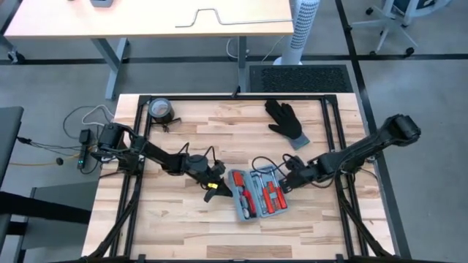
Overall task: Prefit tool cases
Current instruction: Close the gray tool case
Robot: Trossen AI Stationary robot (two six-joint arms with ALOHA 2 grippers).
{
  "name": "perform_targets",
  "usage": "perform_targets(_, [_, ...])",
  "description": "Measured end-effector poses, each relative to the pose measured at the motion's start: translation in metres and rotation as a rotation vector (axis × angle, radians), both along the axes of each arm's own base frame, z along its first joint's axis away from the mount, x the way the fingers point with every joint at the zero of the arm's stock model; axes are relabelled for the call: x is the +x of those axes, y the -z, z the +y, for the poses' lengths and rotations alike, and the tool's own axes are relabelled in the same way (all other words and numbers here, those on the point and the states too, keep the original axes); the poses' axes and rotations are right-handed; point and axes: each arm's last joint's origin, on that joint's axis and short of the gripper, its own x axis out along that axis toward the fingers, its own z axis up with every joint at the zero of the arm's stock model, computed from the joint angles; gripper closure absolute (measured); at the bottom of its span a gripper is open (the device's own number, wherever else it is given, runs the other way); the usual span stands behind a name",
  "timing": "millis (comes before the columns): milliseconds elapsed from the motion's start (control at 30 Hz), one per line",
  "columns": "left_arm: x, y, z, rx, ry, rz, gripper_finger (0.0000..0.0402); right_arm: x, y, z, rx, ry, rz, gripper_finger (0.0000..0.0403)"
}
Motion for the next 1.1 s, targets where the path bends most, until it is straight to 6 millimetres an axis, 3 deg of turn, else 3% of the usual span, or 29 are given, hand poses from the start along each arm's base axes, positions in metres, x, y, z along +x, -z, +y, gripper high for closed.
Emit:
perform_targets(267, [0.012,-0.011,0.002,0.016,-0.011,-0.025,0.0401,0.008,0.023,0.006,0.086,0.031,-0.121,0.0403])
perform_targets(433, [0.033,-0.017,0.008,0.058,-0.012,-0.034,0.0401,0.021,0.030,0.010,0.114,0.011,-0.174,0.0403])
perform_targets(800, [0.075,0.013,0.004,0.016,0.071,0.057,0.0402,0.021,0.033,0.015,0.123,-0.006,-0.174,0.0403])
perform_targets(1100, [0.078,0.019,0.005,0.028,0.066,0.100,0.0401,0.000,0.027,0.017,0.064,0.052,-0.072,0.0403])
